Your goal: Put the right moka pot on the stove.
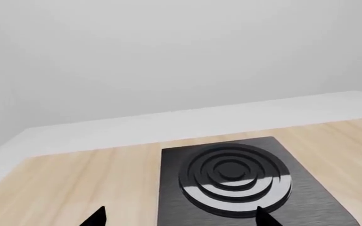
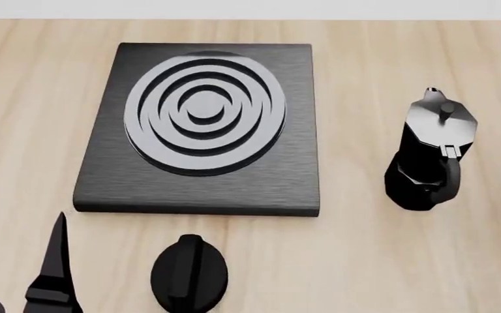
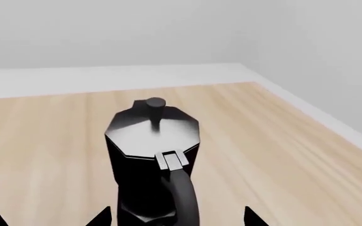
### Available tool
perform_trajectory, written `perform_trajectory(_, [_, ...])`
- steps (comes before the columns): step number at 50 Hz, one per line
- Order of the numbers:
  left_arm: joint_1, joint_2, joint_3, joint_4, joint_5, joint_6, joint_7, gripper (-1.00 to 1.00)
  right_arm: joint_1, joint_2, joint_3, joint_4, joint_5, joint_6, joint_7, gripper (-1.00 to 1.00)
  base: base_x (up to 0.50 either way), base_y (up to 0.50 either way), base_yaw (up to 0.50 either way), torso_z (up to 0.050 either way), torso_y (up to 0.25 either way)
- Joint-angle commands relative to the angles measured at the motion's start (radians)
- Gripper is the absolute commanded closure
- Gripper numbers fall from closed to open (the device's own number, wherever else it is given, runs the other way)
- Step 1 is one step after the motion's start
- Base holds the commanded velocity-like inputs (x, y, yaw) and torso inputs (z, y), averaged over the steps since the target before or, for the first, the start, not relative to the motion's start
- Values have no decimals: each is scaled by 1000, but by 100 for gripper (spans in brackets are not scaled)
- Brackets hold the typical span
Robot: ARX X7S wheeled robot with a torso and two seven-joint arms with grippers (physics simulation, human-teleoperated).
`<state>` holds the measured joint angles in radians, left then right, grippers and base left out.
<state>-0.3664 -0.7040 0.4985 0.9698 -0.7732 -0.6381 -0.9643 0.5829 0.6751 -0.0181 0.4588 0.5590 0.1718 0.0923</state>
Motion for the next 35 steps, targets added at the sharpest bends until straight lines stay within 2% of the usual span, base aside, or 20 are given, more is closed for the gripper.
perform_trajectory(1, [-1,-3,2,-4,-2,6,-4,-100,62,-21,-26,98,-31,-26,-27,-100,0,0,0,0,0])
perform_trajectory(12, [-1,-5,4,-4,-3,10,-11,-100,122,-40,-36,234,-62,-74,-45,-100,0,0,0,0,0])
perform_trajectory(27, [-3,-8,8,-6,-4,16,-16,-100,140,-54,-33,298,-71,-110,-51,-100,0,0,0,0,0])
perform_trajectory(28, [-4,-8,9,-6,-3,17,-15,-100,133,-53,-29,284,-66,-114,-52,100,0,0,0,0,0])
perform_trajectory(35, [-8,-11,8,-2,-10,14,-22,-100,116,-40,-30,208,-60,-73,-30,100,0,0,0,0,0])
